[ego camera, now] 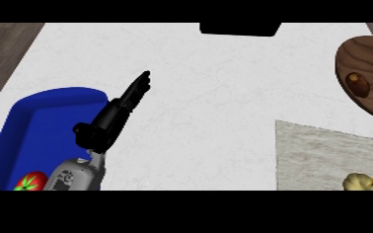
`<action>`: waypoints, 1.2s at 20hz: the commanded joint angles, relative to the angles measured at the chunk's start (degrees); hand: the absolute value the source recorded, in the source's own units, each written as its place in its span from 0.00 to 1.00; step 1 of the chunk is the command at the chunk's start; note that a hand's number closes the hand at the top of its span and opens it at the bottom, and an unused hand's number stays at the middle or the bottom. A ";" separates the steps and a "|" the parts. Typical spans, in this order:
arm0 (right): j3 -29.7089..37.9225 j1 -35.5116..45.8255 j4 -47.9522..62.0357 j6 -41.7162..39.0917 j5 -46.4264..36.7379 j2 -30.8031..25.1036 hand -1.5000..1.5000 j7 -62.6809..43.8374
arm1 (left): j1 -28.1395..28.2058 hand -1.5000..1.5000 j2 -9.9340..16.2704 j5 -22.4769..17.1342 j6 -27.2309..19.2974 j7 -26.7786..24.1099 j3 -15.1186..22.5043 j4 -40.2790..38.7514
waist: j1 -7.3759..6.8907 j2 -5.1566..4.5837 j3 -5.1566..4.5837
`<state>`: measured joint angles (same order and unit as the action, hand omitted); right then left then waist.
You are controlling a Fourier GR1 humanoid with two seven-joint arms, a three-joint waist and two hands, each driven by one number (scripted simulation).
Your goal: Pick the sweet potato from the placemat and place it in the bowl
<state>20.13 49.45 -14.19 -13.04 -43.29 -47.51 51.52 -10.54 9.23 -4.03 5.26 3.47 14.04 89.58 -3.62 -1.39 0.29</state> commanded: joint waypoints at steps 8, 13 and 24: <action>10.81 2.03 9.19 -10.13 9.76 -9.22 0.00 -5.94 | 1.57 0.50 0.73 0.19 1.25 -2.35 -0.27 -0.25 | -0.51 -0.73 0.23; 14.77 -0.30 11.03 -10.38 13.58 -11.67 0.00 -7.27 | -0.76 0.50 -0.05 0.24 0.54 -0.05 -0.34 0.12 | -0.06 -1.23 0.61; 16.70 -3.90 10.80 -17.66 15.79 -16.79 0.00 -7.50 | 0.27 0.50 -0.71 0.35 0.21 -0.64 0.03 0.64 | 0.11 -1.45 0.98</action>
<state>36.40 47.10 -3.52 -25.30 -27.98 -63.04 41.20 -10.39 8.86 -3.78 5.67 2.55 13.81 90.27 -3.58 -2.67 1.15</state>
